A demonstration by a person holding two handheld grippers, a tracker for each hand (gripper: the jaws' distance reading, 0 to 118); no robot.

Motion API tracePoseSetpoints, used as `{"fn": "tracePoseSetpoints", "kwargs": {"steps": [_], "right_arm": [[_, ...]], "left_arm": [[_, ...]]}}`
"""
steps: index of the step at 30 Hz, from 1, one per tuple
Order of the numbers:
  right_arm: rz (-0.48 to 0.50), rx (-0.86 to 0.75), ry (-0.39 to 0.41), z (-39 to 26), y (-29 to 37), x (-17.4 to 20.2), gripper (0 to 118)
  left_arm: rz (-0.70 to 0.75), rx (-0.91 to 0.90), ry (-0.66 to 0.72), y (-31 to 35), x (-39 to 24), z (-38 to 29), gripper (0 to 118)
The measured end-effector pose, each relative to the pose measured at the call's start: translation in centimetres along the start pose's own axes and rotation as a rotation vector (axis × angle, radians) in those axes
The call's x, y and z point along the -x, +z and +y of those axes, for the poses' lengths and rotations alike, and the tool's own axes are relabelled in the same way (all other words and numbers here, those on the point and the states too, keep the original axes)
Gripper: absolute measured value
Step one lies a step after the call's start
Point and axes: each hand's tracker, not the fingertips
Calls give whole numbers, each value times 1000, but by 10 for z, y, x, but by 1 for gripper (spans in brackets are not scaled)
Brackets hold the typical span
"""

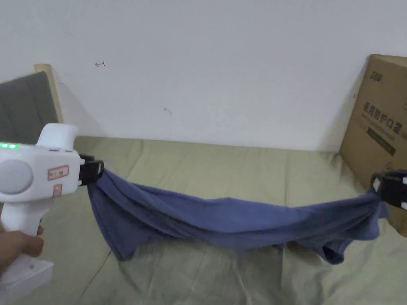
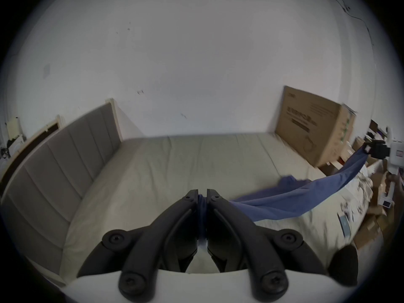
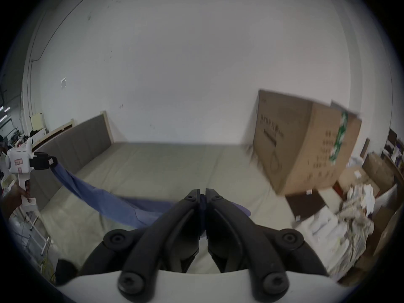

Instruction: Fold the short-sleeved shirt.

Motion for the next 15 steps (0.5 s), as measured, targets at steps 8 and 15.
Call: {"fn": "tracePoseSetpoints", "kwargs": {"steps": [8,15], "right_arm": [[-41,105,14,-138,75,5,4],[-58,138,1,-197,106,4,4]], "left_arm": [[-77,176,-34,49,-32,-136,6],[-104,229,-96,90,-51,-196,6]]}}
